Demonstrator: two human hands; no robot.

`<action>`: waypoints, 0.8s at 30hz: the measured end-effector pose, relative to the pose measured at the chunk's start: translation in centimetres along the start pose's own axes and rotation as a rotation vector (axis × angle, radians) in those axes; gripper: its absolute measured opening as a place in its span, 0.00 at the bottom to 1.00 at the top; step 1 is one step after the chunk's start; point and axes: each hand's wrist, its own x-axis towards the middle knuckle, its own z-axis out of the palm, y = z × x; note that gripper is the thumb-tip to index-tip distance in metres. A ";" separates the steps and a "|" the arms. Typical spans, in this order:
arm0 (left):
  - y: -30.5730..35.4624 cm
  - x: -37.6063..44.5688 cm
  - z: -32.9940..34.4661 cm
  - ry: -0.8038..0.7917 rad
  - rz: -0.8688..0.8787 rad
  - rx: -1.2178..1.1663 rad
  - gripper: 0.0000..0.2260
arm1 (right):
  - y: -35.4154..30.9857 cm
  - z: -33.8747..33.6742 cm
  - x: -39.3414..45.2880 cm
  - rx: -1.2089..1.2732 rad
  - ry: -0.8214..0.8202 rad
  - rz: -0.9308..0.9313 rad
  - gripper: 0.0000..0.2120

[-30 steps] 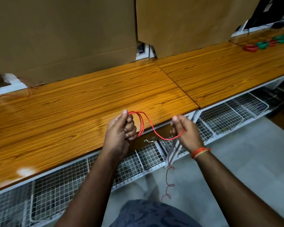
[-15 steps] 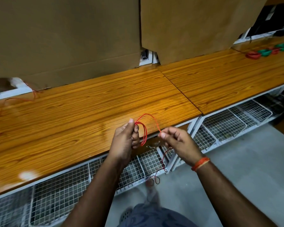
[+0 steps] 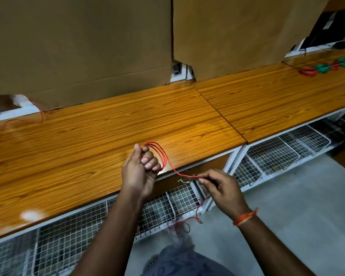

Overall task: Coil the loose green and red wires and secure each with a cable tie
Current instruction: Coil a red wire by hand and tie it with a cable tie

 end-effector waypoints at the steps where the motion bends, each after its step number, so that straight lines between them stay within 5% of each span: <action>1: -0.5 0.0 -0.1 0.007 0.044 0.102 0.15 | -1.1 -0.2 0.5 -0.057 -0.010 -0.089 0.05; 6: -1.8 -0.3 0.0 -0.114 0.229 0.535 0.16 | -6.0 -0.5 2.9 -0.012 -0.059 -0.326 0.05; 10: -2.1 -1.0 0.6 -0.169 0.251 0.665 0.15 | -7.8 -0.2 4.6 -0.009 -0.064 -0.386 0.06; 24: -1.7 -1.4 1.6 -0.270 -0.112 0.333 0.12 | -6.0 1.1 6.4 0.063 -0.089 -0.142 0.11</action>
